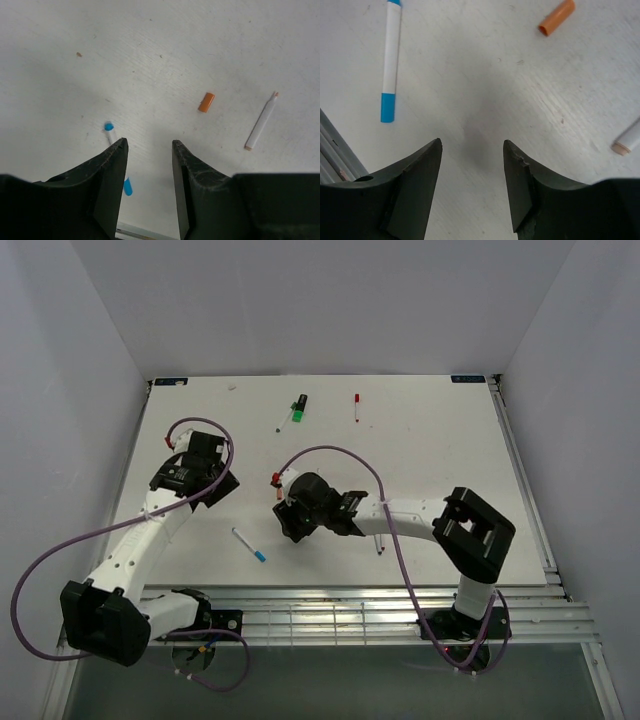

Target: Open the pen caps

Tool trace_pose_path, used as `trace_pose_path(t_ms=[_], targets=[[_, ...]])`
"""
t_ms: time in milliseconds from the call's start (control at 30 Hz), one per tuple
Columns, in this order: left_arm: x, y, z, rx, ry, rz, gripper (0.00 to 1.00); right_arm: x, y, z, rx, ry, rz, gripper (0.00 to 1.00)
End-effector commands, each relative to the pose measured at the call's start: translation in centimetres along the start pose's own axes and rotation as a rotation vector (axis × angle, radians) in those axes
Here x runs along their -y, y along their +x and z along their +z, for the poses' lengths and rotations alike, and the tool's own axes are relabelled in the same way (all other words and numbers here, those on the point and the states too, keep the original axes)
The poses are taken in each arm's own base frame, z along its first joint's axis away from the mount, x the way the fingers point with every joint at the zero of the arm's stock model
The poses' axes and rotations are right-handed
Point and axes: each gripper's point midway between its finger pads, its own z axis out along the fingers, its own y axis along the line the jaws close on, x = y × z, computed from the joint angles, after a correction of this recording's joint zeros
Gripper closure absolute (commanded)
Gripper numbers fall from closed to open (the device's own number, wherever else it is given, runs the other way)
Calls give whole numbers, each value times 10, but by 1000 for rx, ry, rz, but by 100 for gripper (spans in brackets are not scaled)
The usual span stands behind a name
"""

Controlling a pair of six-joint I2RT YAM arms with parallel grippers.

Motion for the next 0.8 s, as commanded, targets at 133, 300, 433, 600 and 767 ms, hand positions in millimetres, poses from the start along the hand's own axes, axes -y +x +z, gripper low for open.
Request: trace_pose_path(t_ms=[133,300,433,600,767], targets=[[-35,-25,-55,169,-40,-93,50,-45,-44,36,65,-135,-34,48],[-61,-37,-80,261,-111,-200,55,-65,-53,53,69,-133,-59,50],[-80,-42,-86,292,-221,-210,56,-73,-51,71,45,-114,-82,53],[-81,-48,-94,316,-219,-223,55,-85,-57,84,40,-102,-106,54],[-85,-50,-99,338,-223,-218,57,-87,-43,100,-6,-84,-117,54]])
